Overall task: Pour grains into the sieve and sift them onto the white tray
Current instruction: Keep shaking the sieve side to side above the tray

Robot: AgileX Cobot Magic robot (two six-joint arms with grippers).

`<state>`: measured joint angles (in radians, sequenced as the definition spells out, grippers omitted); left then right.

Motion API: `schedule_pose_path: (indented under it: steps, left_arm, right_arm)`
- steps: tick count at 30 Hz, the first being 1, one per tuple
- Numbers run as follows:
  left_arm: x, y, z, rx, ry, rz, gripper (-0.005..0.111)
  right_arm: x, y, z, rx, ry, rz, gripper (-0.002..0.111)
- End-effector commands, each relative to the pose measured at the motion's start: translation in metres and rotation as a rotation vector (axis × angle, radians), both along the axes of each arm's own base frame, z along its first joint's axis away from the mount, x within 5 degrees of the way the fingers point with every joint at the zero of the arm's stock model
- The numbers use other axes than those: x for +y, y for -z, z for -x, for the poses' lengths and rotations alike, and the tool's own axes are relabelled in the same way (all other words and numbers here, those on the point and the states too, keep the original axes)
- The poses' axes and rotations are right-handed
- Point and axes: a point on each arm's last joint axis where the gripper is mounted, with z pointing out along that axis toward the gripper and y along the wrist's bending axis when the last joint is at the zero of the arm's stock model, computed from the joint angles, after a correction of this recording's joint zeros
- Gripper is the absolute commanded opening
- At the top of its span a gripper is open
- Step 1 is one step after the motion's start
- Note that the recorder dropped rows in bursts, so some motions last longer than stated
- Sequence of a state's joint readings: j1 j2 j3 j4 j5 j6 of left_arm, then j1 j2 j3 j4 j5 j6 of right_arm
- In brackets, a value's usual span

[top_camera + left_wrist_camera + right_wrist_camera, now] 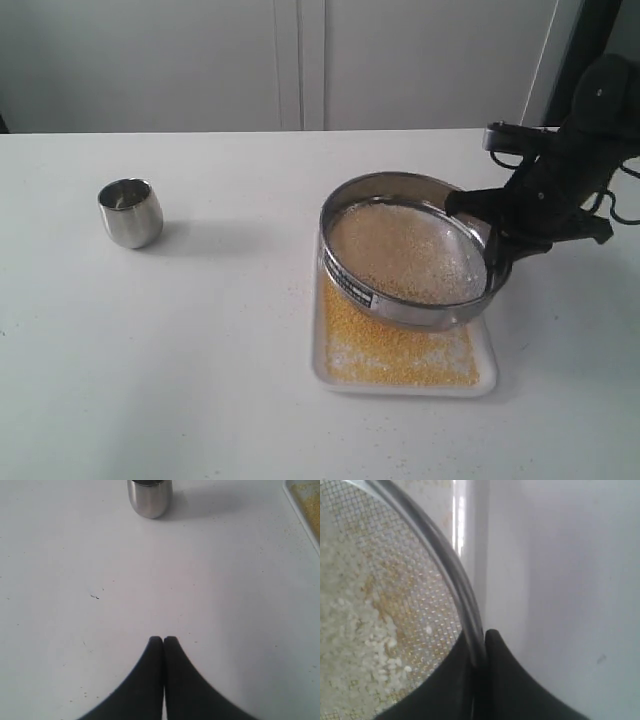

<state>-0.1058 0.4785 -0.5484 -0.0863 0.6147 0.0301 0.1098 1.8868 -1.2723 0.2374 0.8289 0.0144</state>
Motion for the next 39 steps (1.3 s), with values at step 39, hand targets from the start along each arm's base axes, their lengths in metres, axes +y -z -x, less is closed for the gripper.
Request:
schedule_pose_path:
  steps: [39]
  left_arm:
    - [0.0, 0.001, 0.002, 0.003, -0.001, 0.008, 0.0]
  right_arm:
    - [-0.001, -0.068, 0.028, -0.325, -0.062, 0.035, 0.0]
